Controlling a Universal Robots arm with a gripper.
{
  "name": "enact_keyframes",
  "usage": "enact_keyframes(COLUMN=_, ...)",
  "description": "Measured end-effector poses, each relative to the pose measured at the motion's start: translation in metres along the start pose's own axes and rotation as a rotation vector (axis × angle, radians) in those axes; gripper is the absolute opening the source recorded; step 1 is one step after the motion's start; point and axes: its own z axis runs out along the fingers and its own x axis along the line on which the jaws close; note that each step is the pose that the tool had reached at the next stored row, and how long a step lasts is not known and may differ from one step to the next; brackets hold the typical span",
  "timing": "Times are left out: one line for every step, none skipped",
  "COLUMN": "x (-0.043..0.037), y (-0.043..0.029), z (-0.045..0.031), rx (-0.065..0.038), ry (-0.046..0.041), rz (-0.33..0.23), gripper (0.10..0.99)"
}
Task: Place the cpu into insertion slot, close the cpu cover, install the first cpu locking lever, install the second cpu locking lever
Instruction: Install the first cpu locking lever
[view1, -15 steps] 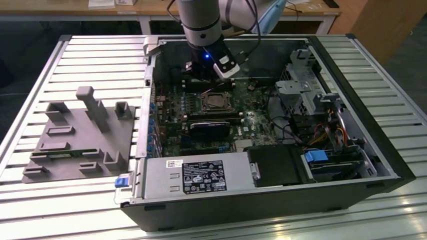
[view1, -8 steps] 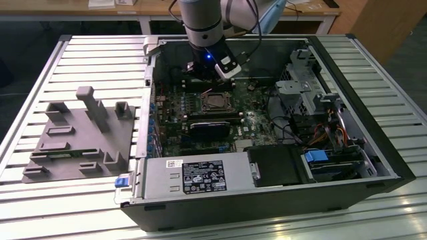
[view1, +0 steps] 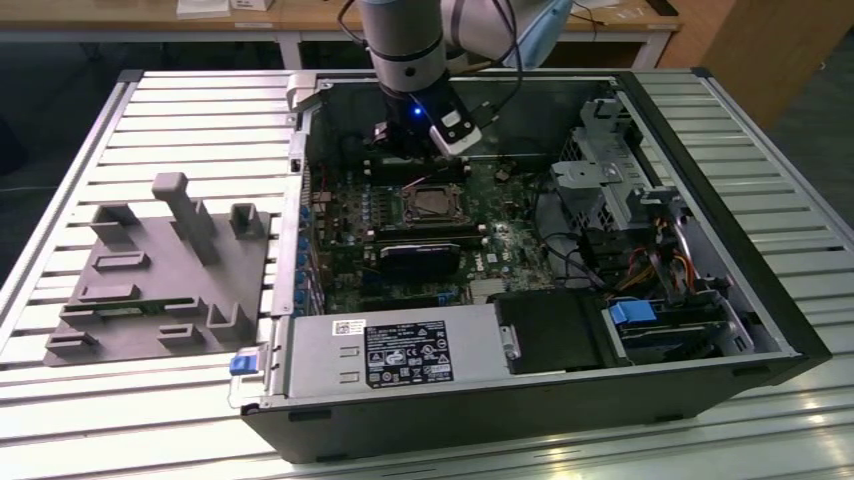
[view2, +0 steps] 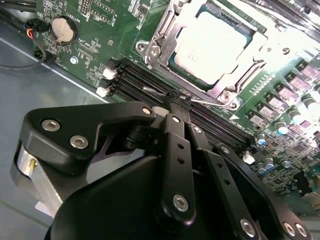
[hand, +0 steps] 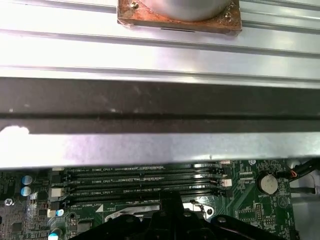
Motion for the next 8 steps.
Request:
enact_keyframes(x=0.0000, y=0.0003, z=0.0002, rx=0.000, ry=-0.0001, rz=0.000, gripper=0.102)
enact_keyframes(x=0.0000, y=0.0004, z=0.0004, rx=0.000, ry=0.0000, rz=0.000, gripper=0.102)
enact_keyframes(x=0.0001, y=0.0004, z=0.0006, rx=0.000, ry=0.0000, rz=0.000, gripper=0.102)
enact_keyframes(x=0.0002, y=0.0004, z=0.0011, rx=0.000, ry=-0.0009, rz=0.000, gripper=0.102)
enact_keyframes(x=0.0004, y=0.0003, z=0.0017, rx=0.000, ry=-0.0032, rz=-0.001, gripper=0.102)
enact_keyframes(x=0.0005, y=0.0001, z=0.0026, rx=0.000, ry=-0.0062, rz=-0.001, gripper=0.102)
enact_keyframes(x=0.0007, y=-0.0001, z=0.0036, rx=0.000, ry=-0.0086, rz=-0.002, gripper=0.102)
enact_keyframes(x=0.0009, y=-0.0003, z=0.0045, rx=0.000, ry=-0.0091, rz=-0.001, gripper=0.102)
